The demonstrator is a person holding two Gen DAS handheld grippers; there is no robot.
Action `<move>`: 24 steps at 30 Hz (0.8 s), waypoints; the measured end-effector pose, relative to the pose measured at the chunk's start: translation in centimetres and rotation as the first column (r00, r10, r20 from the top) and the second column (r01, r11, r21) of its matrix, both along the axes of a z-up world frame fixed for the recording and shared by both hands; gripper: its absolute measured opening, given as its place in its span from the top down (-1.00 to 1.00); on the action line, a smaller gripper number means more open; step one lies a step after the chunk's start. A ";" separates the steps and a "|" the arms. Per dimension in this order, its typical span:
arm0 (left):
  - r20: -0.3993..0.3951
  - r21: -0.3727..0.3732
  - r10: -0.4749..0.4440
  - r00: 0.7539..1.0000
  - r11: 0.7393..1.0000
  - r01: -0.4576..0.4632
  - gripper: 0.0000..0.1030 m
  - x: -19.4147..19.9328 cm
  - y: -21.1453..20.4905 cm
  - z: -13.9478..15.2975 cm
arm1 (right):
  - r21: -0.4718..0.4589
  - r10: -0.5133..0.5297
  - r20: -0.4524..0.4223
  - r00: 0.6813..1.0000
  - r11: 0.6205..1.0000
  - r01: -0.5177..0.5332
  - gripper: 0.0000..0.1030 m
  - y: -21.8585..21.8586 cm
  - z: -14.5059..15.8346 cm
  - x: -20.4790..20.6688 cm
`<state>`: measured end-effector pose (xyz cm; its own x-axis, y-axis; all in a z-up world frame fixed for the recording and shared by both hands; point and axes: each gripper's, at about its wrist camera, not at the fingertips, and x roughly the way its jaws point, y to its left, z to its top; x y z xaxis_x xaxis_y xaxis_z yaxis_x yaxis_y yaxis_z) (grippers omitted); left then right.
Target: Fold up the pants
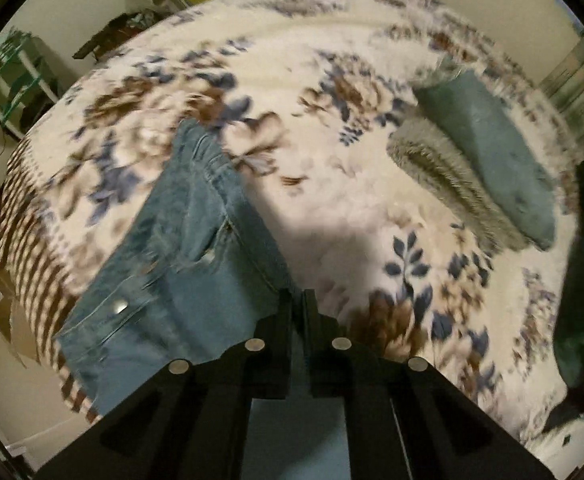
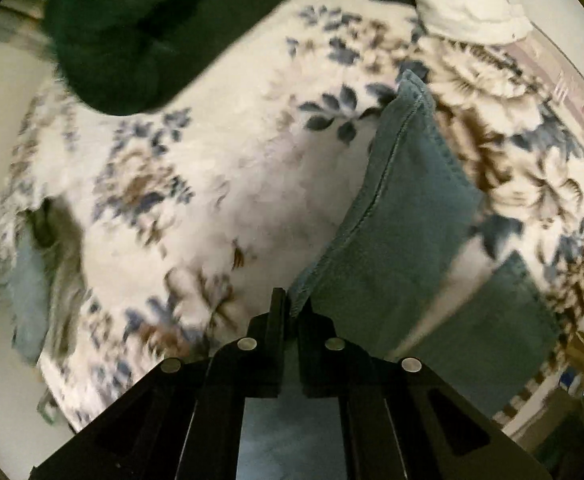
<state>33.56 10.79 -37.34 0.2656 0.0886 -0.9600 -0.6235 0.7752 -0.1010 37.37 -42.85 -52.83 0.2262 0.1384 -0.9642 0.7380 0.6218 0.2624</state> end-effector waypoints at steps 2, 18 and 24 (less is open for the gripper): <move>0.030 0.004 0.000 1.000 1.000 0.000 0.95 -3.8 0.4 1.1 | 0.006 0.014 0.029 0.999 1.000 -0.014 0.91 -1.8 2.5 -4.1; -0.160 -0.045 0.088 0.983 0.994 -0.096 0.94 -22.7 3.1 -15.1 | 0.042 0.047 -0.092 0.995 0.998 -0.043 0.90 -3.7 -7.2 -27.8; -0.135 -0.015 0.037 0.990 0.999 -0.039 0.85 -22.8 2.0 -14.1 | 0.141 0.021 -0.041 0.999 0.990 -0.015 0.33 -6.7 -7.9 -31.2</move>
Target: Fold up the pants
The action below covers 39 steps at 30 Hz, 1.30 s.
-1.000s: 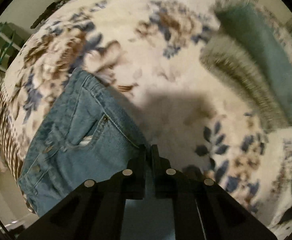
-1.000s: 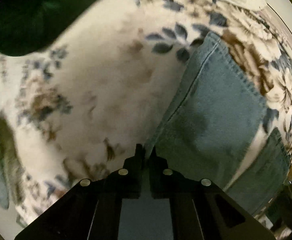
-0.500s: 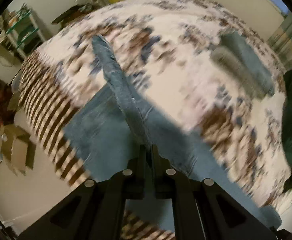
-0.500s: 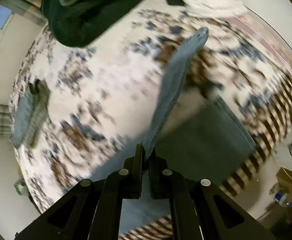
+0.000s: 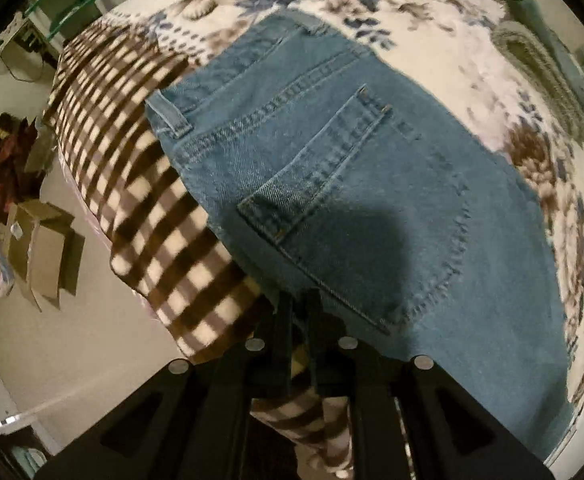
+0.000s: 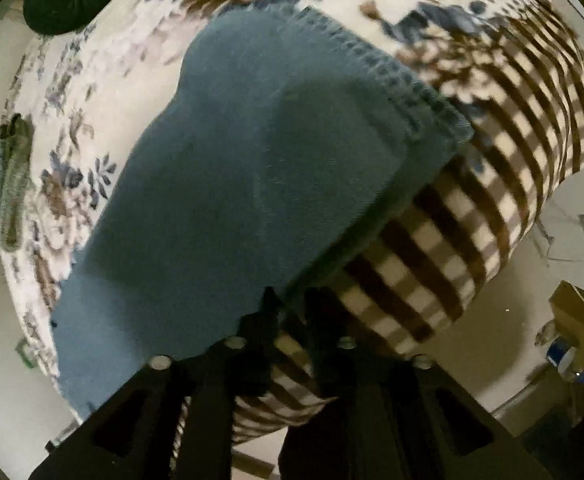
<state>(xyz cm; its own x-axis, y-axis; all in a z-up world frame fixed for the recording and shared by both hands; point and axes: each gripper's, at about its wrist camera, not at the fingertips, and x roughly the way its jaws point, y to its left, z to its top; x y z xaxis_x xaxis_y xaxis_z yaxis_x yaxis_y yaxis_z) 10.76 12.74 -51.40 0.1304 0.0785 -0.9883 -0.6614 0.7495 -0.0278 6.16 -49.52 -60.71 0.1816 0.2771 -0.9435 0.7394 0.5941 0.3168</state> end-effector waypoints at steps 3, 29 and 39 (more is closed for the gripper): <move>0.024 0.006 -0.002 1.000 1.000 0.002 0.75 -0.6 -0.3 1.3 | 0.003 -0.087 0.094 0.992 0.996 0.087 0.10 -3.1 1.8 -1.4; -0.041 0.072 -0.130 0.991 0.988 0.133 -0.50 2.1 -2.3 -1.1 | -0.239 -0.153 -0.023 0.988 0.960 0.143 0.84 -8.1 -1.2 -2.2; -0.027 0.167 -0.147 0.989 0.975 0.150 -0.50 4.2 1.4 0.0 | -0.277 -0.106 0.007 0.994 0.955 0.103 0.16 -4.6 2.6 -0.2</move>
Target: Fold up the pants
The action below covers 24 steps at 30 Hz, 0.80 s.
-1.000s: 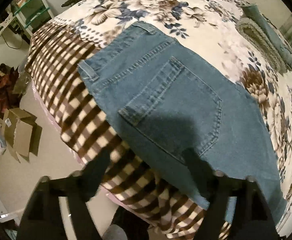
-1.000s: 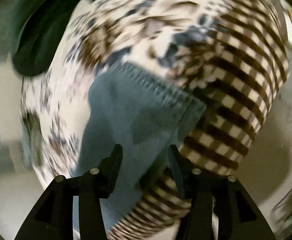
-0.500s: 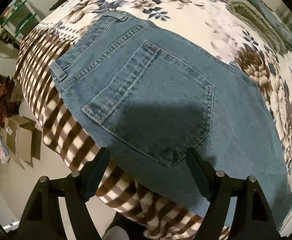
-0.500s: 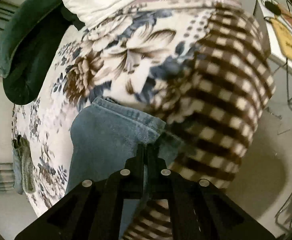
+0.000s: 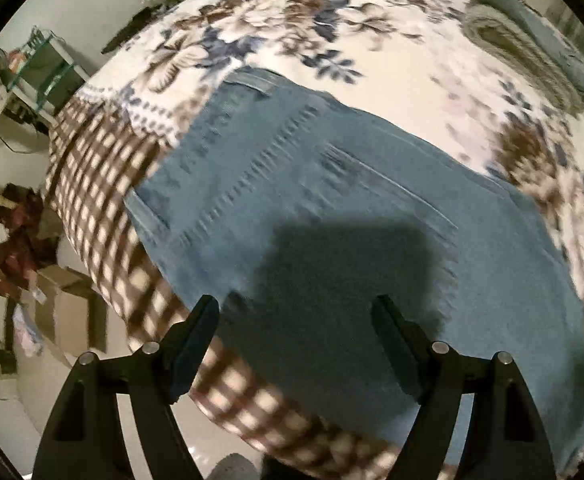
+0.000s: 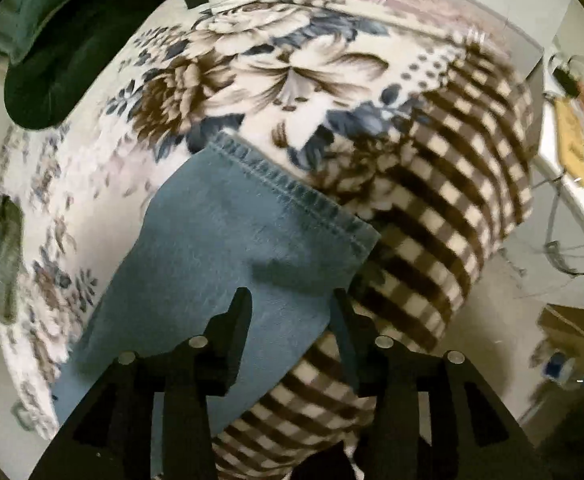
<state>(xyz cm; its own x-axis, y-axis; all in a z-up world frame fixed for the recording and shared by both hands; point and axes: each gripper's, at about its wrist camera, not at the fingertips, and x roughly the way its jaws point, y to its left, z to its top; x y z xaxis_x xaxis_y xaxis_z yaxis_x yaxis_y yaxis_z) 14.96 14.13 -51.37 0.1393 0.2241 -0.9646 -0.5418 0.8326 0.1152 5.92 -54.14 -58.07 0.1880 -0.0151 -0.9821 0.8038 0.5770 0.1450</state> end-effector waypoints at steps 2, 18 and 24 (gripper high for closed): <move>-0.041 0.007 0.031 0.999 0.999 -0.031 -0.50 0.5 1.4 -1.0 | 0.007 0.046 0.012 0.999 0.999 -0.047 0.13 3.0 1.2 2.0; -0.051 -0.020 -0.214 0.976 0.977 0.213 -0.50 6.6 -9.0 -1.3 | 0.078 0.490 -0.351 0.798 0.865 -0.496 0.18 21.1 -7.4 21.7; -0.097 -0.026 -0.298 0.950 0.954 0.297 -0.50 8.0 -13.4 -2.9 | -0.043 0.382 -0.216 0.899 0.916 -0.400 1.00 18.8 -3.7 20.8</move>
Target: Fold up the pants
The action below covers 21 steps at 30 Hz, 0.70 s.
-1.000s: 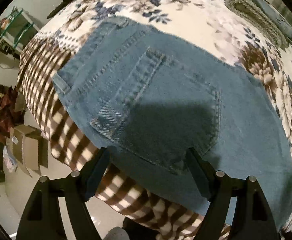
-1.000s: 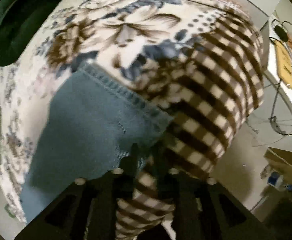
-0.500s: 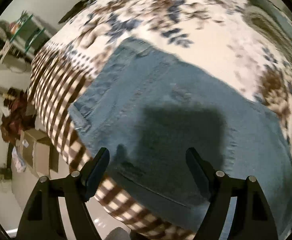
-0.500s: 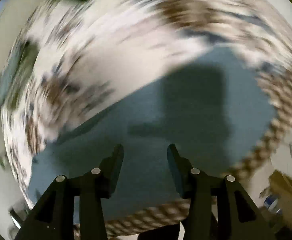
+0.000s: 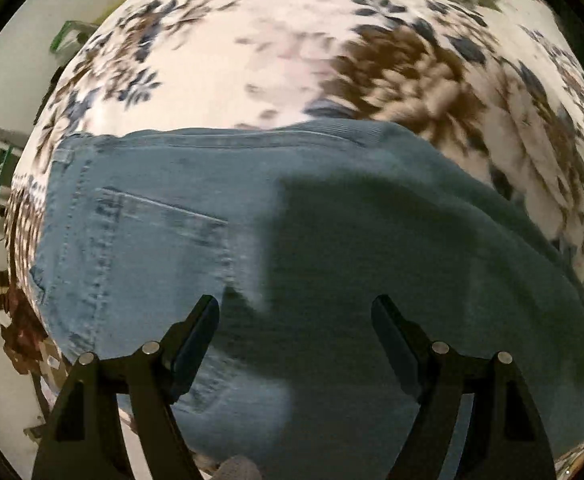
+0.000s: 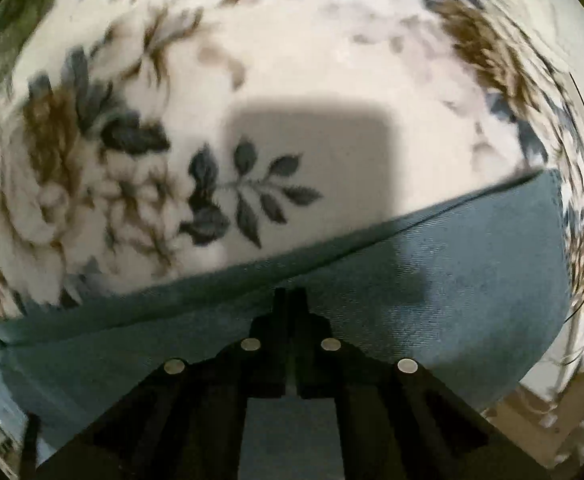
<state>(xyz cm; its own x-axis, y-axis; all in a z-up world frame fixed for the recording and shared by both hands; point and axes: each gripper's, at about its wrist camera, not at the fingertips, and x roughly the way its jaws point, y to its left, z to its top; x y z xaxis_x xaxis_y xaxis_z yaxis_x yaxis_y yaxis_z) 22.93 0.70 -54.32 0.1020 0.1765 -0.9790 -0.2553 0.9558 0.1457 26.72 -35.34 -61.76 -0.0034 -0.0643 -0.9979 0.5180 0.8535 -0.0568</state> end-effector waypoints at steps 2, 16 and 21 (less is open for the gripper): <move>0.002 -0.009 -0.014 1.000 1.000 0.014 -0.50 0.1 -0.7 0.2 | -0.007 -0.037 0.064 0.997 0.999 0.037 1.00 -1.7 1.5 -0.2; 0.021 -0.083 -0.226 0.974 0.970 0.227 -0.50 -2.8 -13.4 2.4 | 0.258 -0.238 0.104 0.966 0.944 0.205 -0.20 -18.5 4.5 -14.9; 0.036 -0.111 -0.236 0.971 0.965 0.238 -0.50 -5.4 -20.2 2.7 | 0.326 -0.361 0.098 0.927 0.892 0.313 -0.20 -26.1 2.5 -21.5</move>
